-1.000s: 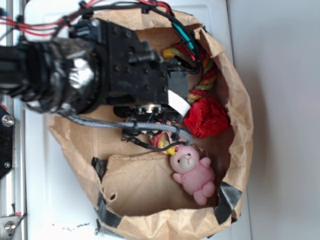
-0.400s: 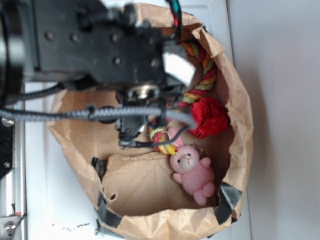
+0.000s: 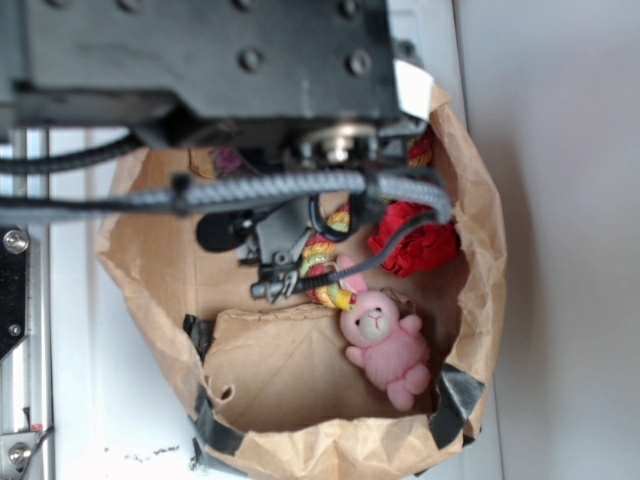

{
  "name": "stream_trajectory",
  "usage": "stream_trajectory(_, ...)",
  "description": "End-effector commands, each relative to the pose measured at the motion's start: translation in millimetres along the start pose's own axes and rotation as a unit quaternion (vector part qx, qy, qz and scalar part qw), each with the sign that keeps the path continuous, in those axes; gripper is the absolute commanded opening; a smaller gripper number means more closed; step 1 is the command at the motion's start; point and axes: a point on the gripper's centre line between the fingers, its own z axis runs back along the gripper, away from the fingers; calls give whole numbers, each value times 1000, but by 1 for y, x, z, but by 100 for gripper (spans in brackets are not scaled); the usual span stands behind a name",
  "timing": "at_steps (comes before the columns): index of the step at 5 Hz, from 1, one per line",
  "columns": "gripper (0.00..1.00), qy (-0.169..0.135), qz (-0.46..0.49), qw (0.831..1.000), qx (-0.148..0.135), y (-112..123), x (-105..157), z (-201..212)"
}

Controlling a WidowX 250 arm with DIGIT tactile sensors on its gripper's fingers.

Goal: Grab the rock.

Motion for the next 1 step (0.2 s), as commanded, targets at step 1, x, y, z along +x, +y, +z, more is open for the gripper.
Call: stream_trajectory(1,0,-63,-13,998,-8,-8,14,41)
